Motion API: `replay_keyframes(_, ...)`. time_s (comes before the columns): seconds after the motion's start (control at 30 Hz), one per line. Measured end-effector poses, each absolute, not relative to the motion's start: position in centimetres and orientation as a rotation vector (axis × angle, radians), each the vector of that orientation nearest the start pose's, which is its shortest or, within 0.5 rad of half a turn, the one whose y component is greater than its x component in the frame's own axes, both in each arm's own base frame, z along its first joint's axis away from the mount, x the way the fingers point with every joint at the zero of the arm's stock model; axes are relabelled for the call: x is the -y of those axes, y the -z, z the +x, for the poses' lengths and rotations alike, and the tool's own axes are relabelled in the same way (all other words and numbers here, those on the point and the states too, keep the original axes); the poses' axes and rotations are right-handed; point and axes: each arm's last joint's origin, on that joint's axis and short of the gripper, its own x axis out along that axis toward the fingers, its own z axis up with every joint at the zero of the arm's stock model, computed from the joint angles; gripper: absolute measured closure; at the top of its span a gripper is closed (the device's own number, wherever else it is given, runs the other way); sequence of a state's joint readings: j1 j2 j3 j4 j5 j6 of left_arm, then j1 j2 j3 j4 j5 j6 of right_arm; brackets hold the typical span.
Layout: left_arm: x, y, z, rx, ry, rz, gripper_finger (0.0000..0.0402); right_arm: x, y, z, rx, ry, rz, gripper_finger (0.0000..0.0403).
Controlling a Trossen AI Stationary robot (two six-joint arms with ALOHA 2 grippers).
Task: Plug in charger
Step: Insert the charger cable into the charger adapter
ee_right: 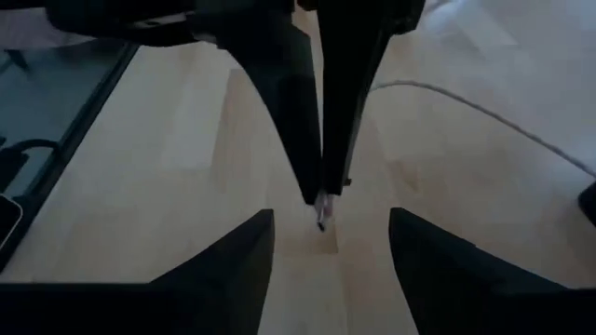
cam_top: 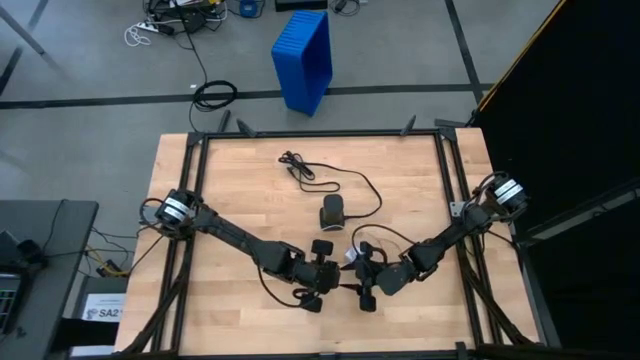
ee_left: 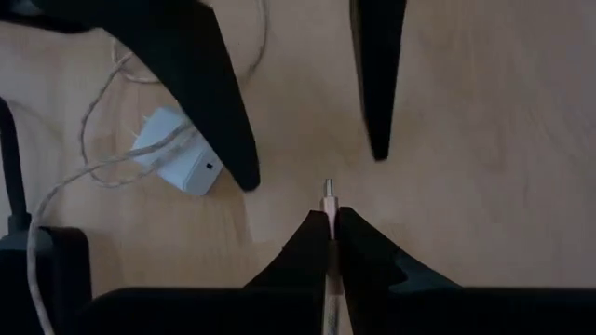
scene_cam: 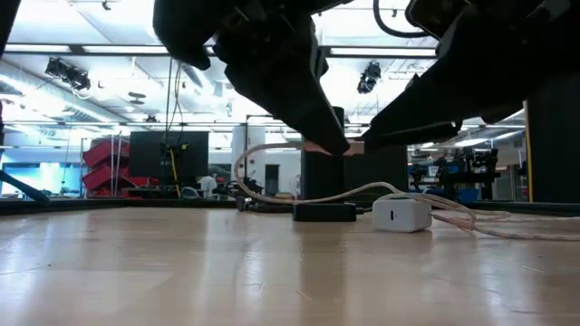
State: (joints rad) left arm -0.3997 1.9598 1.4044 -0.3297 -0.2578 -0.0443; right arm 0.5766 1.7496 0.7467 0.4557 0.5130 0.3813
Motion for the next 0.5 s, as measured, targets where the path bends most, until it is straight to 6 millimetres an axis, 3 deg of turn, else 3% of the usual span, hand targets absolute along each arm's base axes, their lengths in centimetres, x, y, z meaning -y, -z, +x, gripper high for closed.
replay_keyframes(0.5,15.52,-20.04,39.66,-0.771,0.117,0.226,0.0401,-16.59,-14.0,28.37,-0.477,0.028,0.069,0.0305)
